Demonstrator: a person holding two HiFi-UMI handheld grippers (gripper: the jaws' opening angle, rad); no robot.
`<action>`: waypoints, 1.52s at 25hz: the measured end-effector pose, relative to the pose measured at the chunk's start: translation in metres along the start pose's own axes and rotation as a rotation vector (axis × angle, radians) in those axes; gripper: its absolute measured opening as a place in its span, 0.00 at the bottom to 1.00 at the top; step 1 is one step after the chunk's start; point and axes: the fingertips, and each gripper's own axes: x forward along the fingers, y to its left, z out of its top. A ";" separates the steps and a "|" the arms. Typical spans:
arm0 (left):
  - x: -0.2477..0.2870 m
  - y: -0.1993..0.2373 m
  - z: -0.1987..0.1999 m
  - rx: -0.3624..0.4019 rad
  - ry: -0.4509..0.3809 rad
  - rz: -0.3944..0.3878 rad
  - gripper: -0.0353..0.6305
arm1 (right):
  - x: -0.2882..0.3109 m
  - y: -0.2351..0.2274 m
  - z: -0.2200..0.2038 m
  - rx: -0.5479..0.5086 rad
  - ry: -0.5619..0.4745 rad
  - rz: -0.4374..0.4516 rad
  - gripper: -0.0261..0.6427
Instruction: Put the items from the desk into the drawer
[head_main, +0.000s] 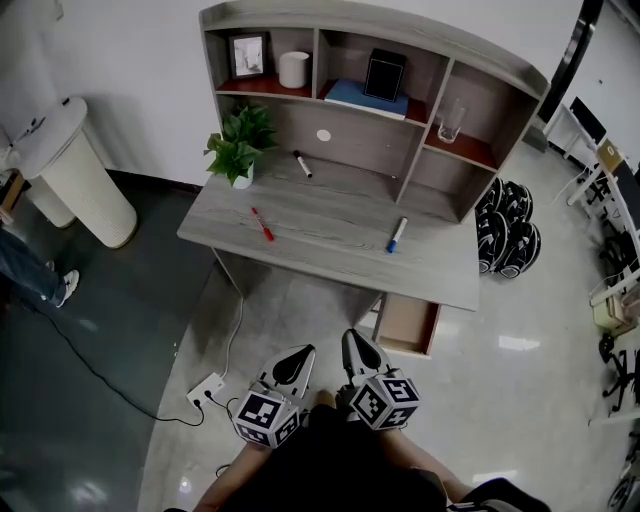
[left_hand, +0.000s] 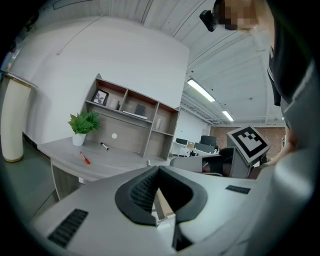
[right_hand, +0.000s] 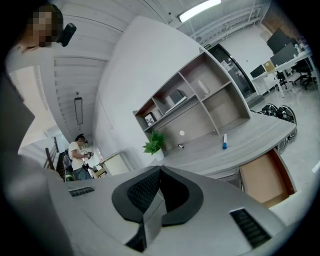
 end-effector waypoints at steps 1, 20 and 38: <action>0.006 0.003 0.001 -0.003 -0.003 0.007 0.04 | 0.005 -0.003 0.003 -0.001 0.004 0.004 0.05; 0.050 0.054 0.002 -0.093 0.011 0.148 0.04 | 0.064 -0.031 -0.008 0.046 0.135 0.039 0.05; 0.115 0.213 0.080 -0.066 0.019 0.100 0.04 | 0.237 -0.014 0.021 -0.004 0.139 -0.031 0.05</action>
